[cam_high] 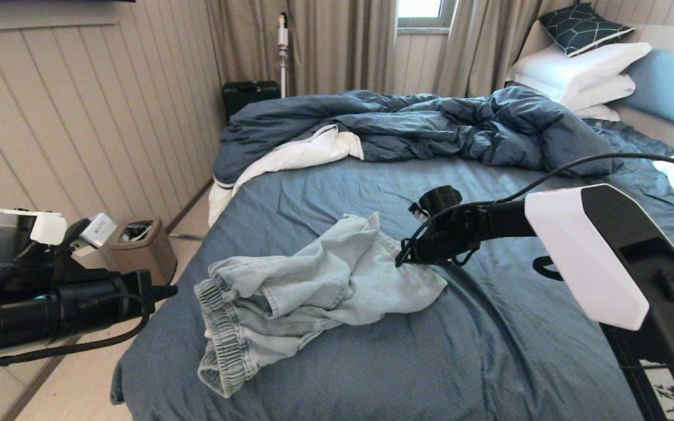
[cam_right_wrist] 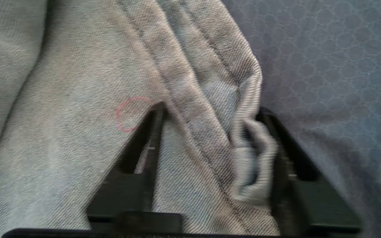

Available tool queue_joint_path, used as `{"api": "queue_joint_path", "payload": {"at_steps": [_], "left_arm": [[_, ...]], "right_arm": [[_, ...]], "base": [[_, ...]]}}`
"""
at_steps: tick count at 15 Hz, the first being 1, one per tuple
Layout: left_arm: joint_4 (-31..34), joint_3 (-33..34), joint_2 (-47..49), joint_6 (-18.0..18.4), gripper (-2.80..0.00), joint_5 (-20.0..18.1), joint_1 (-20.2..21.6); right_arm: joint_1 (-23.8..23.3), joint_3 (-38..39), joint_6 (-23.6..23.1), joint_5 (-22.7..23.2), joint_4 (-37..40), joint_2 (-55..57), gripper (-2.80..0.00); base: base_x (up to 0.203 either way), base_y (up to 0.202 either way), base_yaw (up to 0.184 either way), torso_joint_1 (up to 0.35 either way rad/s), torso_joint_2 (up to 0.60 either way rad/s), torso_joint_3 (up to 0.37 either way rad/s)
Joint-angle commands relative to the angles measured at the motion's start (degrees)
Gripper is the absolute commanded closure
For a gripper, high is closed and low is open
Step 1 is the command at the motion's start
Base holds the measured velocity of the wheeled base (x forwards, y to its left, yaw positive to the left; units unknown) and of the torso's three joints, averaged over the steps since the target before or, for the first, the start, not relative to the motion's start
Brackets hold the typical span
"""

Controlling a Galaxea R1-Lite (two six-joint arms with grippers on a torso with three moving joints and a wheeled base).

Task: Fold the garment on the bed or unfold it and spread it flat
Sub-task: Fold the blue shorts

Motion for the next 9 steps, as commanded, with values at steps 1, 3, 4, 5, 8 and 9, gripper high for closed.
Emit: {"api": "queue_joint_path", "payload": {"at_steps": [1,3,4,5,8,9], "left_arm": [[-0.10,0.08,0.00,-0.17,0.00,-0.07,0.00],[-0.18,0.08,-0.08,-0.17,0.00,-0.07,0.00],[-0.19,0.22,-0.23,-0.17,0.00,-0.07,0.00],[-0.19,0.35,-0.44,-0.17,0.00,-0.07,0.00],[-0.10,0.26,-0.44,-0.17,0.00,-0.07,0.00],[-0.10,0.26,-0.44,-0.17,0.00,-0.07,-0.04]], "right_arm": [[-0.11,0.12,0.14,0.05,0.40,-0.73,0.00],[-0.44,0.65,0.23,0.00,0.57,-1.13,0.00],[-0.86,0.96,0.31,-0.01,0.59,-1.50,0.00],[-1.23,1.20,0.32,-0.04,0.59,-1.81,0.00],[-4.12,3.54,0.39,-0.04,0.59,-4.56,0.00],[-5.40,4.58,0.29,-0.04,0.59,-5.82,0.00]], "base": [[0.000,0.000,0.000,0.000,0.00,0.000],[0.000,0.000,0.000,0.000,0.00,0.000],[0.000,0.000,0.000,0.000,0.00,0.000],[0.000,0.000,0.000,0.000,0.00,0.000],[0.000,0.000,0.000,0.000,0.00,0.000],[0.000,0.000,0.000,0.000,0.00,0.000]]}}
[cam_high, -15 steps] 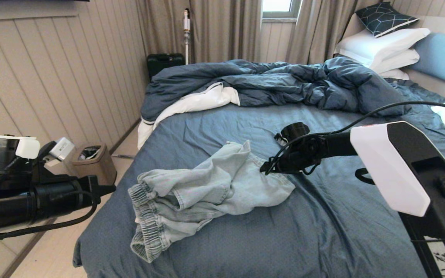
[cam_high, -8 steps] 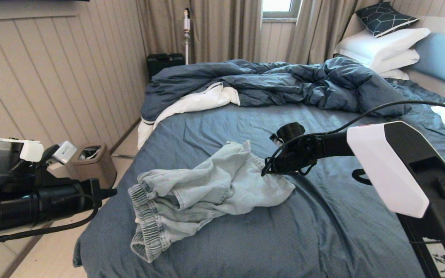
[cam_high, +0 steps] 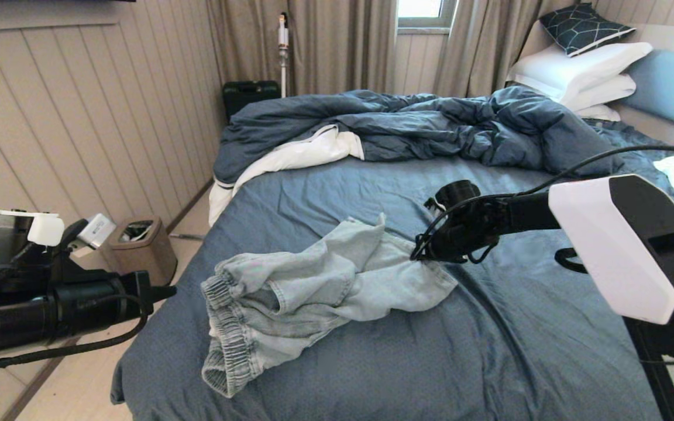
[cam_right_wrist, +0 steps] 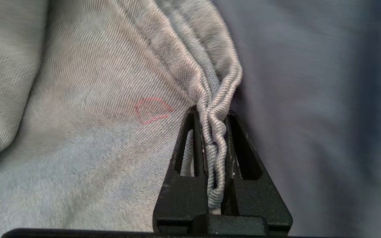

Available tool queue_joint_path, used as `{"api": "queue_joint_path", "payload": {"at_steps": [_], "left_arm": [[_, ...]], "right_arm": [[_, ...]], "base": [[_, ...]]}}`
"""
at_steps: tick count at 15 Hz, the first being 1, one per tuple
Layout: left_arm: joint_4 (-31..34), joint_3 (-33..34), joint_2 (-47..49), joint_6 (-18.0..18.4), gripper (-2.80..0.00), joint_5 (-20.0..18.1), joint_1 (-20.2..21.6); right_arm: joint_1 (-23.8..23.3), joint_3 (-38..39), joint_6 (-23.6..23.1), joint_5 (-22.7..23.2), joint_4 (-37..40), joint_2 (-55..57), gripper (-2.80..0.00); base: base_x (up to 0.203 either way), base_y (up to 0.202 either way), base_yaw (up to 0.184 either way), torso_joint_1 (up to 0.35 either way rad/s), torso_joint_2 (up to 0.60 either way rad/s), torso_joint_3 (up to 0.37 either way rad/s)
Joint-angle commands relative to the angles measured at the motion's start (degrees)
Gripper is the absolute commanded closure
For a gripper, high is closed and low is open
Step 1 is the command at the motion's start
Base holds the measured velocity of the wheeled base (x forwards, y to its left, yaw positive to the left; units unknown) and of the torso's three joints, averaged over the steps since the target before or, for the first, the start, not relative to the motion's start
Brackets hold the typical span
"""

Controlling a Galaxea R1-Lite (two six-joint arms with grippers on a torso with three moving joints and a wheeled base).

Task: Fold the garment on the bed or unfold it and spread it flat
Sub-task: Fold the blue shorts

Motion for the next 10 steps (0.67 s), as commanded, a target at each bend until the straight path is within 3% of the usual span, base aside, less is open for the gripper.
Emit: {"api": "queue_joint_path", "payload": {"at_steps": [1,4,10], "left_arm": [[-0.05,-0.07,-0.05,-0.24,0.00,-0.18,-0.04],[-0.05,-0.07,-0.05,-0.24,0.00,-0.18,-0.09],[-0.05,-0.42,-0.05,-0.42,0.00,-0.18,-2.92]], "right_arm": [[-2.48,2.11,-0.22,-0.10,0.03,-3.45,0.00],[-7.43,7.58,-1.36,-0.10,0.00,-7.91,0.00],[-21.20,22.25,-9.16,1.05,-0.73,-15.24,0.00]], "base": [[0.000,0.000,0.000,0.000,0.00,0.000],[0.000,0.000,0.000,0.000,0.00,0.000],[0.000,0.000,0.000,0.000,0.00,0.000]]}}
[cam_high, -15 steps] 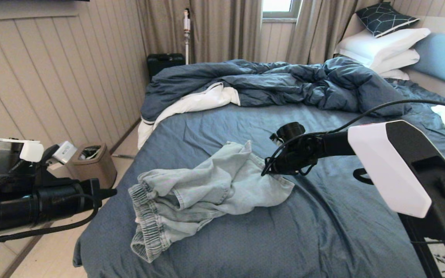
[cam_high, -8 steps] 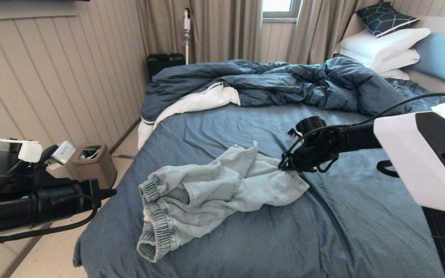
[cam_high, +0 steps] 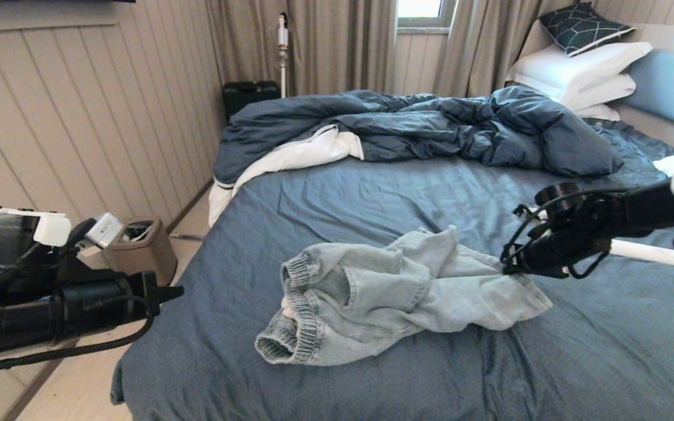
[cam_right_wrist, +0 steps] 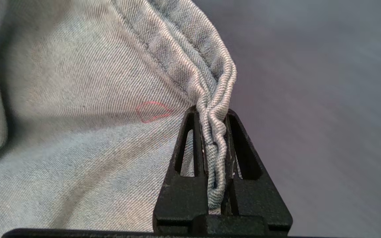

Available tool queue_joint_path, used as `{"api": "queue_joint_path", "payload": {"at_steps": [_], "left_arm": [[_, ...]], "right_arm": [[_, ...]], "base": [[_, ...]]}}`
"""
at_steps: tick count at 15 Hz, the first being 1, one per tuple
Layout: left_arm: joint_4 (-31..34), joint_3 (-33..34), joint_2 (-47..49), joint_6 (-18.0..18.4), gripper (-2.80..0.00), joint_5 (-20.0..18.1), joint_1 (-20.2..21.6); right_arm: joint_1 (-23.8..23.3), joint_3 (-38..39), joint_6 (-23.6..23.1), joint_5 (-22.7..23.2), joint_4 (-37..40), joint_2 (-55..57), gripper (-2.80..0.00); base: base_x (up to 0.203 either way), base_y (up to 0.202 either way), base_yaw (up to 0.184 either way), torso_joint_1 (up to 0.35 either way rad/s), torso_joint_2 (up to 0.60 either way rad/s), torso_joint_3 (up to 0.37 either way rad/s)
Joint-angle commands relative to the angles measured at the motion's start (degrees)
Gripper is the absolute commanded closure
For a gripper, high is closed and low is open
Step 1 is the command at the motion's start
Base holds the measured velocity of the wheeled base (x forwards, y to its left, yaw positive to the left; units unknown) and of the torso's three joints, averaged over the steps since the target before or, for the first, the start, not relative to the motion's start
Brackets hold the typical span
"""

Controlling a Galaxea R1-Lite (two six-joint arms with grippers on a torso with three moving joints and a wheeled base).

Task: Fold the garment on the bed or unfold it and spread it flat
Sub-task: Fold the blue shorts

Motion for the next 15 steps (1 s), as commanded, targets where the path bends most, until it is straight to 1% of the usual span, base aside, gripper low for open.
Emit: {"api": "queue_joint_path", "payload": {"at_steps": [1,4,6,8,10,14,15], "left_arm": [[-0.10,-0.14,0.05,-0.15,0.00,-0.03,-1.23],[-0.10,-0.41,0.40,-0.24,0.00,-0.05,-2.79],[-0.10,-0.58,0.58,-0.50,0.00,0.04,-3.14],[-0.10,-0.76,0.75,-0.50,0.00,0.04,-3.45],[-0.10,-1.00,0.75,-0.50,0.00,0.04,-3.49],[-0.10,-1.02,0.84,-0.50,0.00,0.04,-3.49],[-0.10,-1.02,0.84,-0.50,0.00,0.04,-3.49]], "right_arm": [[-5.96,3.66,-2.18,1.32,0.08,-3.61,0.00],[-13.68,8.04,-6.33,4.09,0.09,-6.08,0.00],[-16.54,11.33,-8.80,4.56,0.06,-6.56,0.00],[-17.13,13.09,-9.26,5.34,-0.21,-6.75,0.00],[-17.03,14.81,-9.34,6.49,-2.24,-7.80,0.00],[-16.06,16.32,-9.36,6.88,-3.19,-9.50,0.00],[-16.07,16.93,-9.36,6.88,-3.47,-9.67,-2.80]], "base": [[0.000,0.000,0.000,0.000,0.00,0.000],[0.000,0.000,0.000,0.000,0.00,0.000],[0.000,0.000,0.000,0.000,0.00,0.000],[0.000,0.000,0.000,0.000,0.00,0.000],[0.000,0.000,0.000,0.000,0.00,0.000],[0.000,0.000,0.000,0.000,0.00,0.000],[0.000,0.000,0.000,0.000,0.00,0.000]]}}
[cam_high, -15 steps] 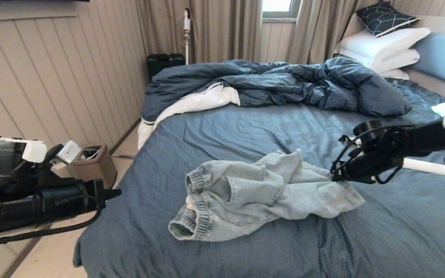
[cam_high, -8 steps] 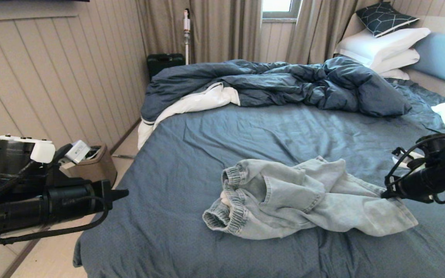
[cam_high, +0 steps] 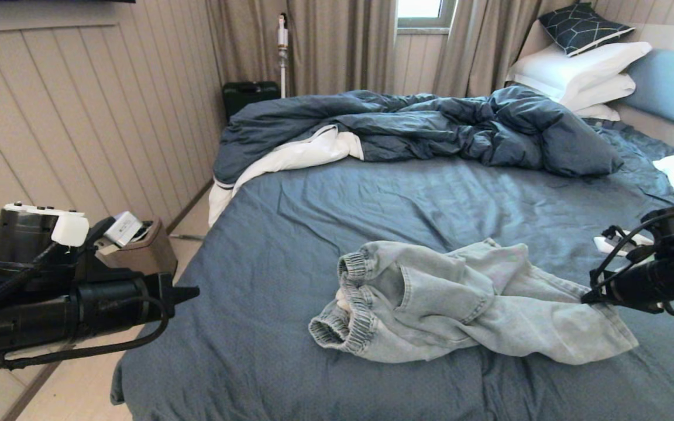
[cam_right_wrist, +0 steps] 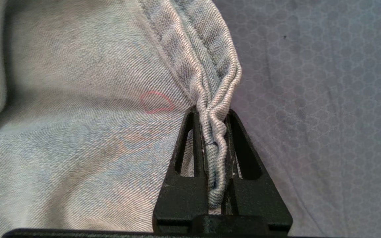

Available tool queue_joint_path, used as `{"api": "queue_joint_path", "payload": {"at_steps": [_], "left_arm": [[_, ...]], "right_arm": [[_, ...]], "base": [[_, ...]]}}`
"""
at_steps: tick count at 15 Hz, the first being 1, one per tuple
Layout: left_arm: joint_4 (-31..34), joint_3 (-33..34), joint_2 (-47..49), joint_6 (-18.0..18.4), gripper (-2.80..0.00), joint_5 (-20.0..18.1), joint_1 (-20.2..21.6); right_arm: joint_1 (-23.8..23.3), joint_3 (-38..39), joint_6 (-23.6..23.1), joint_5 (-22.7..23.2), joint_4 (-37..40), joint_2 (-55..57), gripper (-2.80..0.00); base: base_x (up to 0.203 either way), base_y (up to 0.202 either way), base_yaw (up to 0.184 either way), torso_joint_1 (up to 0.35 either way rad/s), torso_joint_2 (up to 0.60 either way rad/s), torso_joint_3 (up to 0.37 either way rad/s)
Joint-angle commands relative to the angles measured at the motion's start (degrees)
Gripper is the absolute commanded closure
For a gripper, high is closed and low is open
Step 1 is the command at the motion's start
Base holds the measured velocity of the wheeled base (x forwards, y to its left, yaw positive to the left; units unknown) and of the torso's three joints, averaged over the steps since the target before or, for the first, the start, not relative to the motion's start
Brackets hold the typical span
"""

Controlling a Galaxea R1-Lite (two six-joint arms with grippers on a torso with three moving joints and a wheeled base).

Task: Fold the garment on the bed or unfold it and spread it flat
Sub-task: Fold the blue shorts

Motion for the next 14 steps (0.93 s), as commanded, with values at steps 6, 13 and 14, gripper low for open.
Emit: {"api": "queue_joint_path", "payload": {"at_steps": [6,13,14], "left_arm": [[-0.03,-0.54,0.29,-0.15,0.00,0.02,-0.48],[3.69,-9.05,3.82,-1.67,0.00,2.45,-4.41],[5.33,-11.56,5.56,-1.76,0.00,4.09,-6.04]], "right_arm": [[-0.59,1.36,-0.14,1.37,-2.64,-2.39,-2.80],[7.49,1.88,6.59,3.57,-2.27,-11.80,0.00],[10.50,1.90,8.46,3.61,-2.28,-13.29,0.00]], "base": [[0.000,0.000,0.000,0.000,0.00,0.000],[0.000,0.000,0.000,0.000,0.00,0.000],[0.000,0.000,0.000,0.000,0.00,0.000]]}}
